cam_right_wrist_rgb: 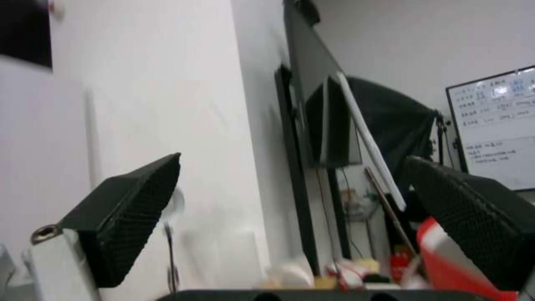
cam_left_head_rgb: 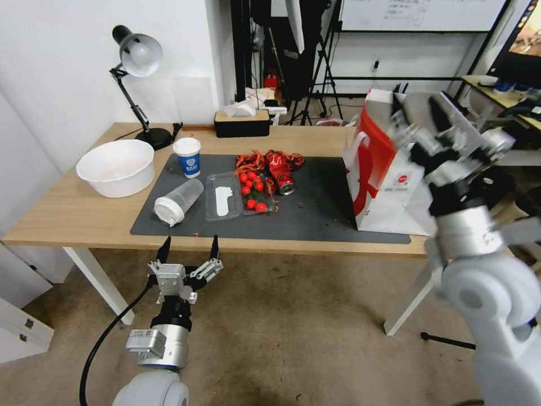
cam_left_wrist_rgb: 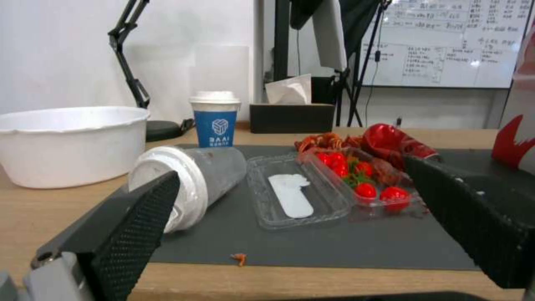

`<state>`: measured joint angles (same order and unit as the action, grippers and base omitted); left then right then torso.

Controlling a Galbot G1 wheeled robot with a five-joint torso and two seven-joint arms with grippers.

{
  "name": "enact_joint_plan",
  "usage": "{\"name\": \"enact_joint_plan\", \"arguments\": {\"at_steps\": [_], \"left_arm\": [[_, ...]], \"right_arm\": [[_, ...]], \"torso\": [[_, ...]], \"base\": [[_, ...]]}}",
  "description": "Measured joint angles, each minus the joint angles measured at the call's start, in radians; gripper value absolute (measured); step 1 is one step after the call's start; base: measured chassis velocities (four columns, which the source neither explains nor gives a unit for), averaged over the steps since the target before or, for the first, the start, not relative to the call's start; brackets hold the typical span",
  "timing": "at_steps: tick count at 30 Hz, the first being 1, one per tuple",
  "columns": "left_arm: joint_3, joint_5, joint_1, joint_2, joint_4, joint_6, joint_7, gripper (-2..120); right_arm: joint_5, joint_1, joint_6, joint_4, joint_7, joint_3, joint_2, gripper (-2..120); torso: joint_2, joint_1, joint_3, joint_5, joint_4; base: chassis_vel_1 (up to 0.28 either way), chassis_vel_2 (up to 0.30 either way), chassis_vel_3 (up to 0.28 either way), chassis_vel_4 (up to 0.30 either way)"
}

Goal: Pick up the trash from the table and place it into the takeout bag.

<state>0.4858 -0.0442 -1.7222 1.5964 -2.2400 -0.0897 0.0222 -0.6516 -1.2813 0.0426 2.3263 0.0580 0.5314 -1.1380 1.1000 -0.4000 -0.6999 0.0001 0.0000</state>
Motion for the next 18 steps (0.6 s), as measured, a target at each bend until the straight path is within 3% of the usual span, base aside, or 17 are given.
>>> {"name": "enact_joint_plan", "arguments": {"at_steps": [6, 9, 18], "left_arm": [[0.006, -0.005, -0.002, -0.006, 0.003, -0.003, -0.001, 100], [0.008, -0.009, -0.002, -0.01, 0.006, -0.004, -0.002, 100], [0.011, -0.015, 0.0, -0.016, 0.011, -0.006, -0.004, 100]], "right_arm": [[0.214, -0.144, 0.06, -0.015, -0.042, -0.031, -0.005, 100], [0.346, -0.237, 0.138, -0.063, -0.09, -0.043, -0.014, 100], [0.49, -0.424, 0.269, -0.166, -0.238, -0.111, -0.036, 100]], "torso": [[0.0, 0.0, 0.0, -0.0002, -0.0002], [0.0, 0.0, 0.0, 0.0, 0.0], [0.0, 0.0, 0.0, -0.0002, 0.0]], "base": [[0.0, 0.0, 0.0, 0.0], [0.0, 0.0, 0.0, 0.0], [0.0, 0.0, 0.0, 0.0]]}}
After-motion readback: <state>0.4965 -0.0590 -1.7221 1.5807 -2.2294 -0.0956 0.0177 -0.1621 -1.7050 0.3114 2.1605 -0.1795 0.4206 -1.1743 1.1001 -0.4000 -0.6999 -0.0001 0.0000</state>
